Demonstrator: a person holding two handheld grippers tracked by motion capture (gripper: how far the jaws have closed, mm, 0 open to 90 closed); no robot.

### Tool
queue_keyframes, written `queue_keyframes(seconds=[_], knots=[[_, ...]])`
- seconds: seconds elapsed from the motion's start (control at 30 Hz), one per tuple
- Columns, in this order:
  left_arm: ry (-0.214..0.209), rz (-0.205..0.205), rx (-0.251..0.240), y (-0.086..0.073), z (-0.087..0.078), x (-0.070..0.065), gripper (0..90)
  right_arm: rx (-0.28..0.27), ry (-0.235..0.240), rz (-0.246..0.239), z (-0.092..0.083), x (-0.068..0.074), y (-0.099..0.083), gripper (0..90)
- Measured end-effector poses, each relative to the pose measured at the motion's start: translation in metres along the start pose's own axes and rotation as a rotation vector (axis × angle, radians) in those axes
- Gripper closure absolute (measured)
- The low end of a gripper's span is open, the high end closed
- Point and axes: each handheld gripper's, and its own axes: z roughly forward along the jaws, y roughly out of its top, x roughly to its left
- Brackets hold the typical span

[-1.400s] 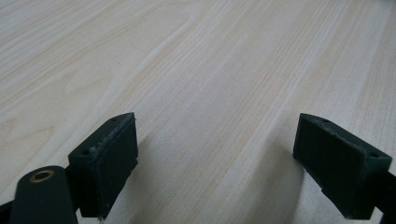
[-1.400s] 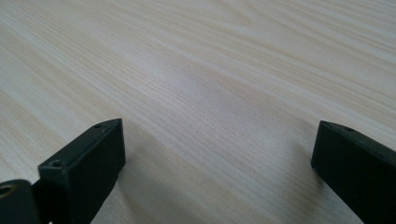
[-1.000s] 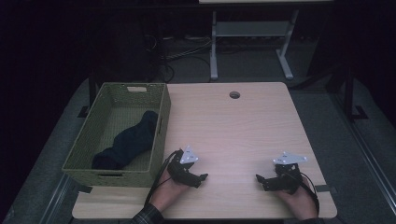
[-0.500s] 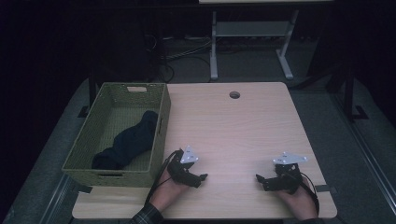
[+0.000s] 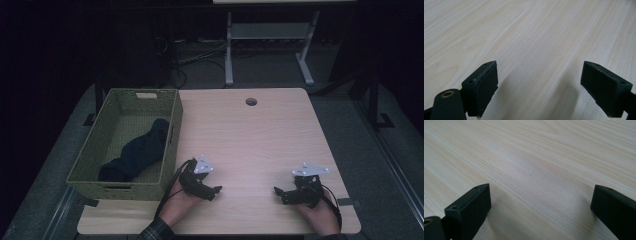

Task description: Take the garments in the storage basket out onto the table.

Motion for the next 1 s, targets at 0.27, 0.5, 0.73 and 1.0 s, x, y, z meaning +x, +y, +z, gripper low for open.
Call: queue_keyframes(seconds=[0.27, 0.5, 0.73, 1.0], knots=[[0.001, 0.007, 0.005, 0.004, -0.003, 0.001, 14.0, 0.001, 0.0, 0.001, 0.0, 0.0, 0.0, 2.5], [-0.005, 0.011, 0.005, 0.008, -0.006, 0.001, 14.0, 0.002, 0.0, 0.003, 0.0, 0.0, 0.0, 2.5], [-0.004, 0.036, 0.01, 0.015, -0.009, 0.0, 14.0, 0.002, 0.0, 0.003, 0.0, 0.0, 0.0, 2.5], [-0.026, 0.036, 0.013, 0.02, -0.011, 0.002, 14.3, 0.002, 0.0, 0.003, 0.0, 0.0, 0.0, 2.5]])
